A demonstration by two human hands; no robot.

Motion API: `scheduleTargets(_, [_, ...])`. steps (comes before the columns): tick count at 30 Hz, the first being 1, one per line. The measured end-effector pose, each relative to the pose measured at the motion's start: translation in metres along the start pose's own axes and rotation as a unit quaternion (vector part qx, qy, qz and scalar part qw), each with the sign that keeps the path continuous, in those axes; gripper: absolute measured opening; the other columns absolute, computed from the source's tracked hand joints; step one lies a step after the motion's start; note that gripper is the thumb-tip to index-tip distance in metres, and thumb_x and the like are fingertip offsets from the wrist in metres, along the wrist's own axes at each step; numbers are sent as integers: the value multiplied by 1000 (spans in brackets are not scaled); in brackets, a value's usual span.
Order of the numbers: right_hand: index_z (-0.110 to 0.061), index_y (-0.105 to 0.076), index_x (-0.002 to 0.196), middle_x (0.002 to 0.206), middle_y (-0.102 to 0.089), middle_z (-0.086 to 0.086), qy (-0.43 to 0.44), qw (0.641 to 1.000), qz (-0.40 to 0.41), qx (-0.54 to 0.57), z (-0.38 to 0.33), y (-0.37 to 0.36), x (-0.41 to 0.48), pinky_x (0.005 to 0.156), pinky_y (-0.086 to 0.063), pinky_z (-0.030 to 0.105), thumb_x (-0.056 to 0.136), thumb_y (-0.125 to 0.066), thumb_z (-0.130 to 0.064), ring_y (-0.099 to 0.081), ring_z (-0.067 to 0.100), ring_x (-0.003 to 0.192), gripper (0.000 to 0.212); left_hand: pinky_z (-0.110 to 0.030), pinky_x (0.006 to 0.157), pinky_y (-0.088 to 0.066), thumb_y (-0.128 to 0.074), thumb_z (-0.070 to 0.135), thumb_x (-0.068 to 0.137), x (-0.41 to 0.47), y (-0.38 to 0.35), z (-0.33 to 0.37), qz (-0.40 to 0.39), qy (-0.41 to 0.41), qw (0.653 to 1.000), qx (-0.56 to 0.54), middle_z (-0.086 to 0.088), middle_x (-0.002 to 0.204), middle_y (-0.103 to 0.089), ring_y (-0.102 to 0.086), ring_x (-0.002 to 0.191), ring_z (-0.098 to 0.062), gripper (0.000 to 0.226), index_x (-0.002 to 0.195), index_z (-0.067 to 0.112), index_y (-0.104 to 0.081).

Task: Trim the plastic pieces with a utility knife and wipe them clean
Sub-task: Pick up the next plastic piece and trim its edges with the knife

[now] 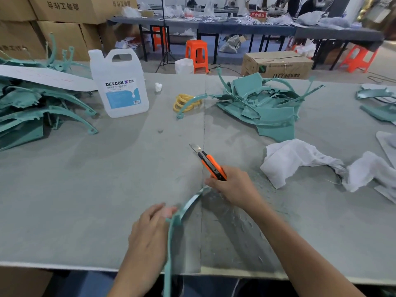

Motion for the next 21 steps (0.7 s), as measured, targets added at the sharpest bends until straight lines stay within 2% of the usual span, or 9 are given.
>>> scheduleTargets(2, [-11,-56,71,60,-61,3,-1,1000,-3,-7,0,-1,4,56,-42,29,87,-75,-39,-52,12,51,38,-17,108,-36,-40,46,105,9,-6,6,-40,27,994,-98,28,126,-63,-52,125,4,28,122,43,-61])
scheduleTargets(4, [-18,-52,63,56,-59,-4,-7,1000,-16,-17,-3,-5,8,53,-40,28,86,-76,-37,-50,9,48,38,-24,102,-41,-24,51,100,14,-17,7,-94,42,967,-234,4,119,-73,-61,122,-15,61,119,16,-69])
scheduleTargets(6, [-14,-52,66,60,-58,1,-20,999,-27,-22,-3,-7,12,54,-39,30,85,-76,-37,-49,15,51,38,-25,80,-50,-11,61,95,16,-24,6,-116,44,938,-323,-16,98,-75,-72,95,-24,89,108,-3,-72])
scheduleTargets(8, [-12,-53,71,64,-57,5,-28,999,-37,-25,-3,-8,14,56,-39,31,85,-76,-39,-50,19,54,39,-22,69,-50,-14,76,88,15,-23,7,-96,34,920,-379,-23,81,-71,-72,72,-17,99,97,0,-77])
scheduleTargets(10, [-14,-52,72,65,-55,6,-30,998,-44,-32,-4,-7,16,57,-38,32,86,-77,-40,-50,21,55,38,-31,83,-49,-27,91,77,17,-20,8,-63,12,922,-381,-26,75,-65,-69,81,-25,102,101,4,-76])
scheduleTargets(12, [-14,-49,71,63,-53,6,-26,998,-45,-45,-7,-8,17,58,-38,33,86,-77,-39,-50,22,56,40,-36,78,-44,-45,98,63,19,-21,17,-65,-19,933,-354,-18,64,-55,-57,73,-30,107,101,1,-68])
scheduleTargets(15, [-17,-52,78,70,-60,4,-4,997,-34,-66,-11,-4,14,64,-49,39,90,-72,-42,-59,24,63,34,-39,69,-33,-67,76,67,26,-23,25,-39,-55,947,-315,-4,52,-38,-33,53,-18,73,78,6,-52])
scheduleTargets(17, [-27,-56,92,75,-64,-2,16,997,-2,-70,-10,6,6,65,-51,38,96,-61,-51,-63,20,67,25,-39,69,-31,-62,53,69,30,-23,27,-14,-59,943,-328,0,48,-33,-28,48,-15,50,72,6,-45])
scheduleTargets(21, [-34,-54,103,71,-62,-5,35,991,51,-119,8,30,-23,64,-50,40,101,-46,-57,-60,16,65,25,-43,66,-28,-55,47,69,29,-28,23,-2,-64,945,-322,0,47,-32,-27,47,-14,44,73,5,-43])
Point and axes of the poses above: each hand's wrist, its own x-axis towards the middle knuckle, its own y-axis out of the back of the hand, z = x × y, the point moved 5 cm from there along x, towards the middle knuckle
